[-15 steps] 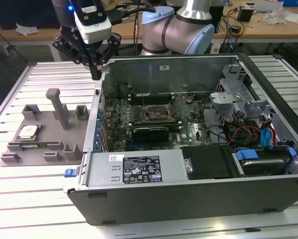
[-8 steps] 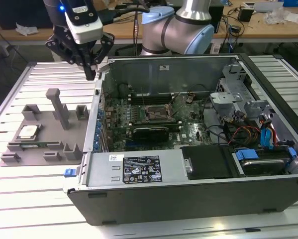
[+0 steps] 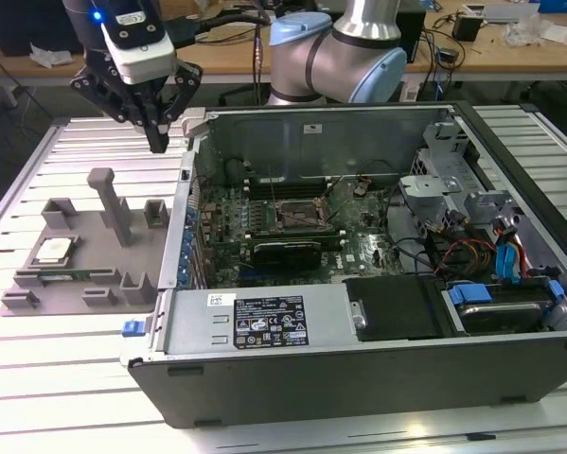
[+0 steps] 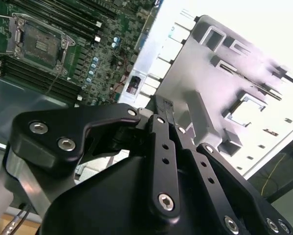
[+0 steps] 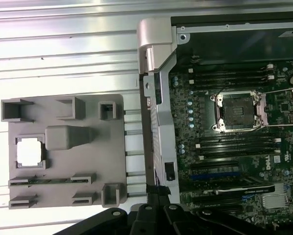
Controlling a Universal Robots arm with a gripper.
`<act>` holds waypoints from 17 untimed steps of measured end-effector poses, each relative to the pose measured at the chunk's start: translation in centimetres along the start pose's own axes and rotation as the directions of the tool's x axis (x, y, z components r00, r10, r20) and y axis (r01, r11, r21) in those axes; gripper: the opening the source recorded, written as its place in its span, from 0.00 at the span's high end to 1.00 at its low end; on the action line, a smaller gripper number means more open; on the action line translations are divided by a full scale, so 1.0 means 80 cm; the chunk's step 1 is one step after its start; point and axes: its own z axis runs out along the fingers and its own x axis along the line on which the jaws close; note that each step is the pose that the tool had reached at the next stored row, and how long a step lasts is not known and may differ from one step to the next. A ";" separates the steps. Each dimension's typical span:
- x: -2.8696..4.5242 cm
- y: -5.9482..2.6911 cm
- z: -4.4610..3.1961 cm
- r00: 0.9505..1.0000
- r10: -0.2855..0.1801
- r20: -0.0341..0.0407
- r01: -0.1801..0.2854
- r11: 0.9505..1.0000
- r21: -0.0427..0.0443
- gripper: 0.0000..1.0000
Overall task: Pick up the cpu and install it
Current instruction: 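Reach for the cpu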
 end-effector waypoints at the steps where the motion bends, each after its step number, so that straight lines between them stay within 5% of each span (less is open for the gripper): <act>1: 0.0019 0.000 -0.0001 1.000 0.000 0.000 0.000 1.000 0.000 0.89; 17: 0.0434 -0.001 -0.0012 1.000 0.000 0.001 0.000 1.000 0.000 0.89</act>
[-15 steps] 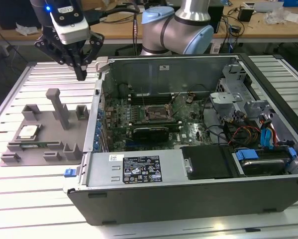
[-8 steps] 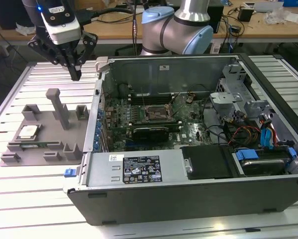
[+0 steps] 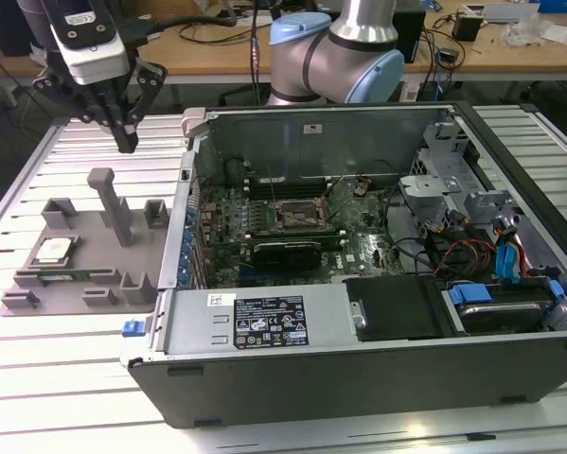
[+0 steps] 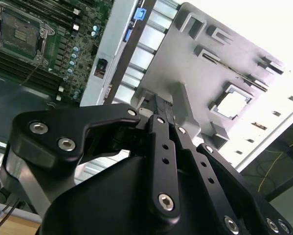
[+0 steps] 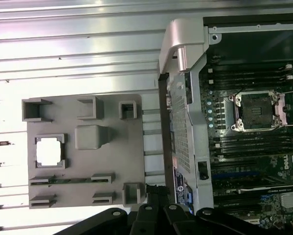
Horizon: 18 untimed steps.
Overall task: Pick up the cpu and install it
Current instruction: 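Reach for the cpu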
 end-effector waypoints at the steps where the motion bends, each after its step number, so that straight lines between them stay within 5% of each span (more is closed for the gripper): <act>1: 0.0030 0.000 -0.0001 1.000 0.000 0.000 0.000 1.000 0.000 0.89; 18: 0.0419 0.001 -0.0006 1.000 0.000 0.000 0.000 1.000 0.000 0.89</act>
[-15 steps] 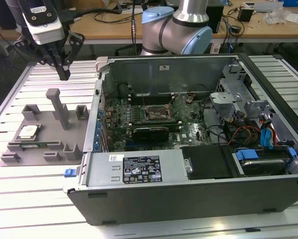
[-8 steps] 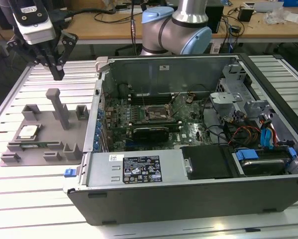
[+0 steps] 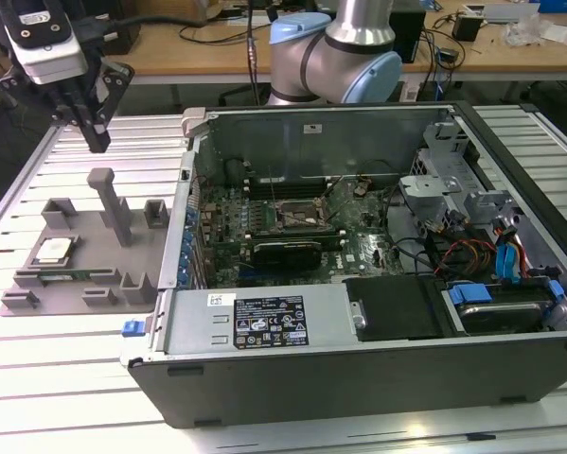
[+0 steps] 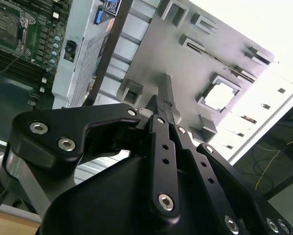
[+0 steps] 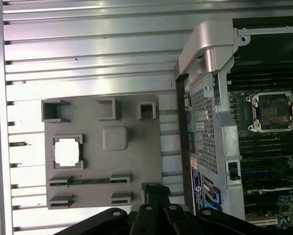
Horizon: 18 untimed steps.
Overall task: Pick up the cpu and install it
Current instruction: 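Reach for the cpu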
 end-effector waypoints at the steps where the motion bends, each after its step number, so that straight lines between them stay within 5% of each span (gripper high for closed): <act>1: 0.0021 0.000 0.0004 1.000 0.000 0.000 0.000 1.000 0.000 0.89; 4: 0.0100 0.001 0.0027 1.000 0.000 0.000 0.000 1.000 0.000 0.89; 5: 0.0211 0.002 0.0059 1.000 0.000 0.000 0.000 1.000 0.000 0.89; 18: 0.0428 0.002 0.0097 1.000 0.000 0.000 0.000 1.000 0.000 0.89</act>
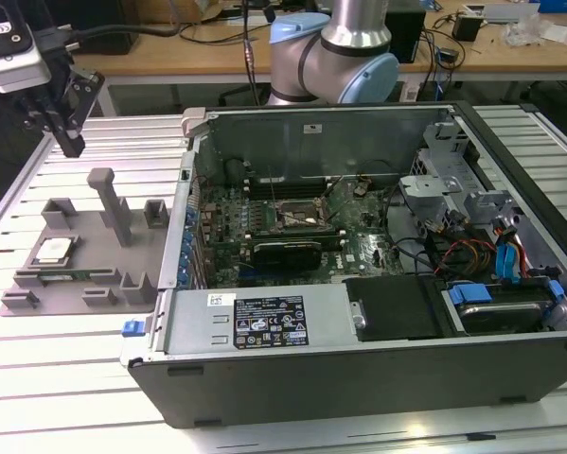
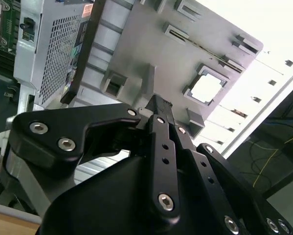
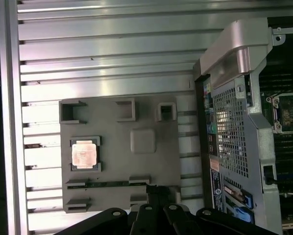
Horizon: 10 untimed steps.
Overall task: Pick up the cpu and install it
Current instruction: 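Reach for the cpu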
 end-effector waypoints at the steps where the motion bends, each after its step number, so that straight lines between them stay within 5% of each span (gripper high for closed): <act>1: 0.0025 0.000 0.0004 1.000 0.000 0.000 0.000 1.000 0.000 0.89; 10: 0.0187 0.003 0.0181 1.000 0.000 0.000 0.000 1.000 0.000 0.89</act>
